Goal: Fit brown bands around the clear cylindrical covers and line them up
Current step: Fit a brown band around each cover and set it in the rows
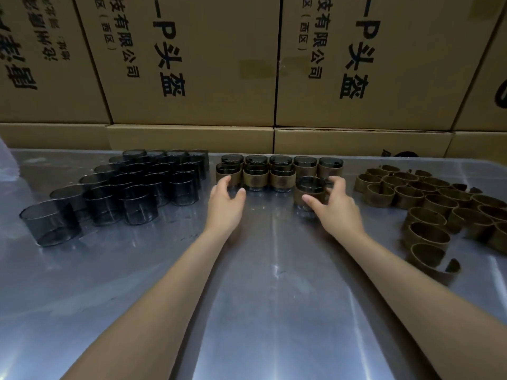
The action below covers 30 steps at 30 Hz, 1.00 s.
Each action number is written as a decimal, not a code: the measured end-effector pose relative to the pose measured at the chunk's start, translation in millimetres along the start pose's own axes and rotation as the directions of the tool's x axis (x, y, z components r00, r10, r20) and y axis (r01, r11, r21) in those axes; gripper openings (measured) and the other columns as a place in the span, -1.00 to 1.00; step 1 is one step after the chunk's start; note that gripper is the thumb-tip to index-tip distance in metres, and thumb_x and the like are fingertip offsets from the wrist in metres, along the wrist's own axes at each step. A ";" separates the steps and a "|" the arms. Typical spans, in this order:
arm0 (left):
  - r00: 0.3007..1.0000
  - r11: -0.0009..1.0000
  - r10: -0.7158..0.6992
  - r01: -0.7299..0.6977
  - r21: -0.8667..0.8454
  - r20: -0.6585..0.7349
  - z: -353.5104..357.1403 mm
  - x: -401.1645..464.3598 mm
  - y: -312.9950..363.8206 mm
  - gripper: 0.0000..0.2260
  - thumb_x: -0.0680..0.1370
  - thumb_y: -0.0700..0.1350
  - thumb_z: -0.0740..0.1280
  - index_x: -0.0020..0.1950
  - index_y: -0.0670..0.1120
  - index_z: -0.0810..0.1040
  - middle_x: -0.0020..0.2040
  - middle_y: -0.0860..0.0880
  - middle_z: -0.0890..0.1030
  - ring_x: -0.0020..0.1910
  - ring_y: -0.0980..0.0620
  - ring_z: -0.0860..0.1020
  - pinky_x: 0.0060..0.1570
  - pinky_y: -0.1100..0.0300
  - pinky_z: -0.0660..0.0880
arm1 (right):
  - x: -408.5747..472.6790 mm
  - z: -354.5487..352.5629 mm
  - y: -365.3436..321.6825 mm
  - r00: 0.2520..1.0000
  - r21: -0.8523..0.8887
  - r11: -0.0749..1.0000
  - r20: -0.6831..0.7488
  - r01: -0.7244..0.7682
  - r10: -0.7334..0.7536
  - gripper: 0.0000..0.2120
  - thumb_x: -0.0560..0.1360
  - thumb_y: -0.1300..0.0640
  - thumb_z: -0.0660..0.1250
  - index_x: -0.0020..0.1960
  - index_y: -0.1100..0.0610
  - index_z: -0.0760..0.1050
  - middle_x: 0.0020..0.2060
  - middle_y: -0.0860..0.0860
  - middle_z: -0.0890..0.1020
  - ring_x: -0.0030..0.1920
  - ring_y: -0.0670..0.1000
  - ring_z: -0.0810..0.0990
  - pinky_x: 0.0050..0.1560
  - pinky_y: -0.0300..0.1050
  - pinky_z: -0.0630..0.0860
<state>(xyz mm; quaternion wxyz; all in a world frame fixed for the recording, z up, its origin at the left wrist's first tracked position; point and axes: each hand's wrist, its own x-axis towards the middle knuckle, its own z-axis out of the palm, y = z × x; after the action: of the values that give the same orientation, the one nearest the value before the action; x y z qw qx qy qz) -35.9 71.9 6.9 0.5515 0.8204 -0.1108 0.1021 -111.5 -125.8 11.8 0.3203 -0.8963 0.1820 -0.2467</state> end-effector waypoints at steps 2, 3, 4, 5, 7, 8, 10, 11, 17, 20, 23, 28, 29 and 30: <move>0.998 0.999 -0.026 0.027 0.024 -0.056 1.1 15.8 -4.3 -0.48 0.61 -0.07 0.27 0.54 -0.10 0.20 0.48 -0.10 0.31 0.41 -0.08 0.36 0.39 0.00 0.32 | 19.1 5.3 3.8 0.996 -0.001 0.996 -0.012 -0.085 0.085 -0.35 0.53 -0.14 0.32 0.49 0.10 0.18 0.34 0.11 0.51 0.29 0.18 0.50 0.18 0.06 0.48; 0.997 0.999 -0.030 0.033 0.037 -0.074 1.5 22.9 -6.6 -0.45 0.61 -0.07 0.29 0.55 -0.10 0.18 0.49 -0.11 0.28 0.43 -0.09 0.34 0.41 0.01 0.30 | 27.1 7.7 5.5 0.994 -0.001 0.994 -0.018 -0.109 0.109 -0.36 0.54 -0.14 0.31 0.48 0.11 0.19 0.33 0.11 0.51 0.29 0.18 0.50 0.18 0.06 0.48; 0.996 0.998 -0.032 0.037 0.051 -0.086 2.1 29.5 -9.0 -0.43 0.60 -0.07 0.30 0.56 -0.10 0.15 0.51 -0.11 0.26 0.45 -0.09 0.31 0.42 0.03 0.28 | 33.9 10.0 6.7 0.992 -0.002 0.992 -0.023 -0.123 0.123 -0.38 0.54 -0.15 0.31 0.47 0.10 0.21 0.32 0.10 0.52 0.29 0.18 0.51 0.17 0.07 0.49; 0.995 0.997 -0.036 0.042 0.065 -0.093 2.4 35.3 -11.3 -0.40 0.60 -0.07 0.31 0.56 -0.10 0.13 0.52 -0.10 0.23 0.47 -0.09 0.27 0.42 0.06 0.25 | 39.4 11.9 7.2 0.991 -0.009 0.991 -0.027 -0.131 0.130 -0.38 0.54 -0.15 0.30 0.47 0.10 0.21 0.31 0.10 0.52 0.28 0.17 0.51 0.16 0.07 0.50; 0.994 0.994 -0.043 0.053 0.094 -0.097 2.9 45.6 -15.4 -0.36 0.59 -0.06 0.32 0.58 -0.10 0.08 0.55 -0.09 0.19 0.51 -0.08 0.21 0.41 0.08 0.22 | 48.4 15.0 7.6 0.990 -0.045 0.990 -0.037 -0.135 0.134 -0.39 0.54 -0.17 0.29 0.46 0.10 0.23 0.29 0.09 0.54 0.25 0.17 0.53 0.12 0.05 0.51; 0.994 0.993 -0.050 0.060 0.106 -0.097 3.2 49.9 -17.0 -0.34 0.59 -0.05 0.33 0.58 -0.10 0.06 0.56 -0.08 0.17 0.52 -0.09 0.19 0.42 0.07 0.21 | 52.0 16.5 7.7 0.990 -0.067 0.989 -0.041 -0.134 0.132 -0.39 0.54 -0.18 0.29 0.45 0.10 0.23 0.27 0.09 0.55 0.24 0.16 0.54 0.10 0.05 0.52; 0.993 0.989 -0.067 0.079 0.122 -0.101 3.5 56.9 -19.5 -0.32 0.58 -0.03 0.33 0.59 -0.09 0.04 0.57 -0.08 0.17 0.52 -0.09 0.19 0.42 0.05 0.22 | 57.8 18.6 7.8 0.992 -0.100 0.987 -0.045 -0.125 0.121 -0.40 0.54 -0.19 0.28 0.45 0.09 0.23 0.25 0.09 0.56 0.22 0.16 0.55 0.07 0.03 0.52; 0.992 0.988 -0.071 0.084 0.128 -0.103 3.5 59.6 -20.4 -0.32 0.58 -0.03 0.34 0.59 -0.09 0.04 0.56 -0.08 0.18 0.52 -0.10 0.19 0.42 0.05 0.22 | 60.2 19.6 7.9 0.992 -0.112 0.986 -0.047 -0.120 0.116 -0.40 0.55 -0.19 0.27 0.45 0.09 0.22 0.25 0.09 0.56 0.22 0.16 0.55 0.06 0.02 0.52; 0.993 0.992 -0.070 0.079 0.100 -0.095 4.2 67.8 -25.7 -0.38 0.56 -0.04 0.35 0.56 -0.08 0.17 0.49 -0.09 0.36 0.45 -0.09 0.33 0.42 -0.01 0.30 | 68.2 22.0 8.7 0.993 -0.154 0.983 -0.068 -0.104 0.094 -0.40 0.56 -0.23 0.23 0.48 0.04 0.23 0.32 0.08 0.51 0.30 0.17 0.48 0.10 0.02 0.46; 0.994 0.993 -0.059 0.068 0.101 -0.091 4.8 69.7 -27.7 -0.42 0.56 -0.04 0.35 0.53 -0.07 0.23 0.45 -0.06 0.40 0.42 -0.08 0.37 0.39 -0.02 0.34 | 70.5 24.2 8.8 0.993 -0.171 0.981 -0.078 -0.096 0.083 -0.40 0.56 -0.23 0.22 0.49 0.04 0.23 0.35 0.07 0.48 0.32 0.16 0.46 0.12 0.06 0.47; 0.993 0.994 -0.058 0.067 0.090 -0.104 5.2 70.1 -28.1 -0.39 0.56 -0.04 0.36 0.55 -0.07 0.19 0.48 -0.07 0.37 0.45 -0.08 0.34 0.40 0.03 0.32 | 71.6 25.4 8.7 0.994 -0.186 0.978 -0.079 -0.095 0.081 -0.39 0.56 -0.23 0.21 0.50 0.03 0.21 0.36 0.07 0.47 0.32 0.15 0.46 0.11 0.06 0.47; 0.991 0.991 -0.052 0.066 0.113 -0.120 4.8 66.7 -24.9 -0.38 0.56 -0.07 0.35 0.56 -0.09 0.17 0.48 -0.09 0.37 0.44 -0.09 0.34 0.35 0.08 0.31 | 69.5 26.0 7.8 0.990 -0.179 0.976 -0.089 -0.121 0.107 -0.37 0.55 -0.23 0.24 0.47 0.09 0.22 0.34 0.08 0.48 0.29 0.16 0.49 0.09 0.07 0.50; 0.992 0.990 -0.051 0.066 0.122 -0.115 4.6 65.2 -23.7 -0.38 0.56 -0.08 0.35 0.55 -0.09 0.17 0.47 -0.09 0.37 0.44 -0.09 0.35 0.35 0.07 0.32 | 68.1 25.7 7.5 0.989 -0.156 0.979 -0.095 -0.130 0.116 -0.37 0.55 -0.22 0.25 0.47 0.10 0.22 0.33 0.08 0.48 0.28 0.16 0.50 0.09 0.07 0.50; 0.993 0.990 -0.054 0.067 0.126 -0.107 4.1 63.6 -22.4 -0.38 0.55 -0.09 0.35 0.55 -0.08 0.16 0.47 -0.08 0.38 0.43 -0.09 0.36 0.35 0.05 0.33 | 66.0 25.2 7.1 0.987 -0.128 0.982 -0.099 -0.137 0.125 -0.37 0.55 -0.21 0.26 0.47 0.12 0.21 0.34 0.08 0.47 0.29 0.16 0.49 0.10 0.07 0.49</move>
<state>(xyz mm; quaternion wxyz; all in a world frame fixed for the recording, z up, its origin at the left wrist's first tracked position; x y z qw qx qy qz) 31.6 71.9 4.1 0.5048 0.8511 -0.0502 0.1348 -45.0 -150.7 11.6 0.2662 -0.8897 0.2711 -0.2529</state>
